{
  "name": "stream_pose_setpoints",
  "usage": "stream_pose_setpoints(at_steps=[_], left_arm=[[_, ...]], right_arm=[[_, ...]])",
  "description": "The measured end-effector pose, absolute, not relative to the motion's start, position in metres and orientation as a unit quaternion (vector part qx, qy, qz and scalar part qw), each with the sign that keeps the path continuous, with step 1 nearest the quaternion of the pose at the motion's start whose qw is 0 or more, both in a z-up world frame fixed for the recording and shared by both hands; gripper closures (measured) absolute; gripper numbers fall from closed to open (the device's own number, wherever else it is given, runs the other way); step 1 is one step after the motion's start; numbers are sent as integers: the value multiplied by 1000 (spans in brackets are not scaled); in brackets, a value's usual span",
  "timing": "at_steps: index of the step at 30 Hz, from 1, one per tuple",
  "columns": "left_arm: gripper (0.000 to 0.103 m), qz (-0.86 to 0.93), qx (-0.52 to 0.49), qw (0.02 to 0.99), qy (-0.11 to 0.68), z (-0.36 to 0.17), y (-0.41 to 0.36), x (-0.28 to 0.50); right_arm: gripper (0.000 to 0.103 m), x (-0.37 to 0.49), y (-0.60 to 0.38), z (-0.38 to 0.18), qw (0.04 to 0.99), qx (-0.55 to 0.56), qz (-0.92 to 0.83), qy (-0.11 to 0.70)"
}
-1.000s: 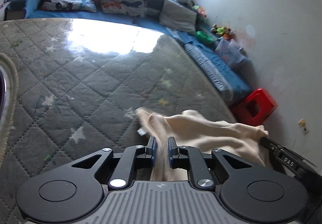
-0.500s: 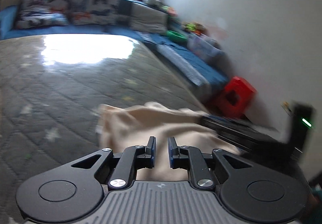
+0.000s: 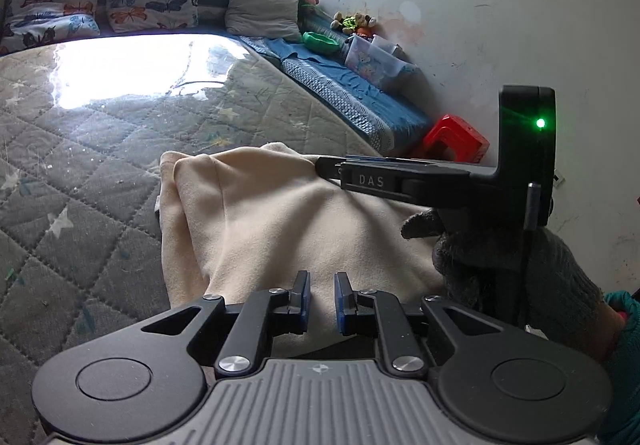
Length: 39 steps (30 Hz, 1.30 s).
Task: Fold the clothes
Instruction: 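Lift the folded sweatshirt with both grippers and carry it across the table, then lower the sweatshirt onto the table and open both grippers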
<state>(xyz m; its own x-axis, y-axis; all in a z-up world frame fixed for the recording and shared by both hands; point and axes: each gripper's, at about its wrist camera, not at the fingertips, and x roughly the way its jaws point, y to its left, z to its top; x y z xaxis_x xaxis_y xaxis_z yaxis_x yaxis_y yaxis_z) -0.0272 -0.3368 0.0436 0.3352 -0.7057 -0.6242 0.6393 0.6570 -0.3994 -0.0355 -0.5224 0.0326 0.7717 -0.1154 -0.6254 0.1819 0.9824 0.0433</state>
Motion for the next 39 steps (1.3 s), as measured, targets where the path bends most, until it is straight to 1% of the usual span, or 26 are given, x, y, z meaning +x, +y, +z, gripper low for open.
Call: stream_pose_setpoints(at_steps=[5,10,13,15,19,22,24,25,27,28,29,32,34,37,39], left_arm=[[88,-408,-61,824,389,48,-321,-31],[88,-383,-99,823,407,45,-303,-26],[88,-376,-110,823,412,44,-295,-26],[88,-372,-116,821,417,44,-292,-27],[88,-367,-122,825,413,46,-282,-33],[83,-360,-121,829,410,47,-274,-39],[82,-354,-122,831,411,48,-271,-43],[80,-350,-121,833,411,47,-269,-45],[74,-342,-121,837,411,47,-266,-49],[67,-336,-118,840,410,48,-264,-51],[66,-331,-116,843,408,48,-261,-53],[65,-321,-107,850,403,49,-251,-58],[62,-315,-102,855,400,49,-244,-60],[62,-306,-96,860,397,48,-236,-63],[60,-300,-92,862,399,47,-232,-65]], right_arm=[[73,-39,-515,42,944,49,-64,321],[71,-36,-506,39,943,20,-67,325],[70,-51,-494,41,946,11,-58,319],[67,-62,-485,43,948,6,-51,315],[66,-83,-468,45,951,-5,-38,307],[64,-104,-458,44,953,-5,-35,302],[61,-119,-453,43,954,-10,-41,297],[61,-126,-451,42,954,-13,-44,297],[61,-139,-450,39,953,-8,-52,300],[60,-145,-450,37,952,-5,-57,302],[60,-151,-451,35,952,3,-63,298],[59,-164,-453,35,953,16,-82,291],[59,-168,-451,35,953,19,-89,290],[59,-170,-450,34,953,33,-98,285],[59,-170,-452,34,952,48,-102,284]])
